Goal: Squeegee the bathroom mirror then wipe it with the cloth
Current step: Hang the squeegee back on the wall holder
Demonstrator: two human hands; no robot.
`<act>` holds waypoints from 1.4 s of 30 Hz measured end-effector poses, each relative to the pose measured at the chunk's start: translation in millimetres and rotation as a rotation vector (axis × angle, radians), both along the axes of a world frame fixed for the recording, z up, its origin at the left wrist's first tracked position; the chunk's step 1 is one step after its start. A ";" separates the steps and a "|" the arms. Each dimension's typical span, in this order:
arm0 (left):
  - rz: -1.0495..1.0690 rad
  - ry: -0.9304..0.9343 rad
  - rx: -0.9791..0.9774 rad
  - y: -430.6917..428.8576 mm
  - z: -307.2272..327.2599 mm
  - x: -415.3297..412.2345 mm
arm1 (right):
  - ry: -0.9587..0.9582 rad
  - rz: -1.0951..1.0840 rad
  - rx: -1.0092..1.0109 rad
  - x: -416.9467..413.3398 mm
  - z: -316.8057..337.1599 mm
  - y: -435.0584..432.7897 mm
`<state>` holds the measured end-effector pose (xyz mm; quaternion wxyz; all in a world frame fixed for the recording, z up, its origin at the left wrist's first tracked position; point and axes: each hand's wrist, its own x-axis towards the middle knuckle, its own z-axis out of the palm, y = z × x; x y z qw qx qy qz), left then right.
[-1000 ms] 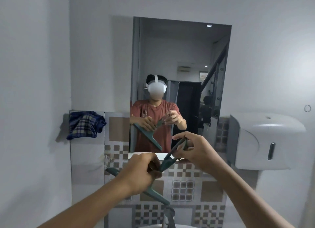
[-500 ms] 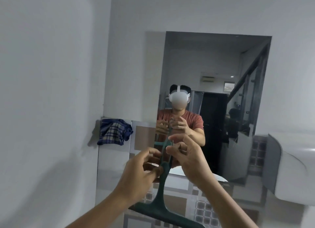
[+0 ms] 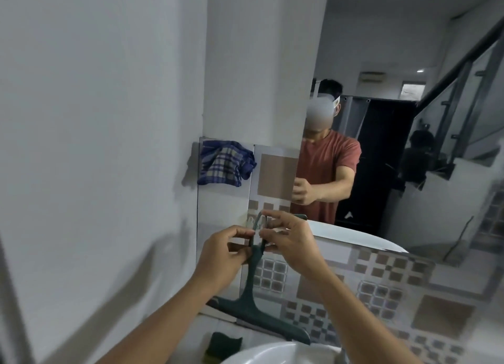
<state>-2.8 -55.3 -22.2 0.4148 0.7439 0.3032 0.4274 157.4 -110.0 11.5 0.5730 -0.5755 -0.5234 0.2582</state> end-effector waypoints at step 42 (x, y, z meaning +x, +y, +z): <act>0.117 0.090 0.126 104.9 -76.0 50.5 | -0.203 -0.303 -0.076 10.2 -90.0 87.7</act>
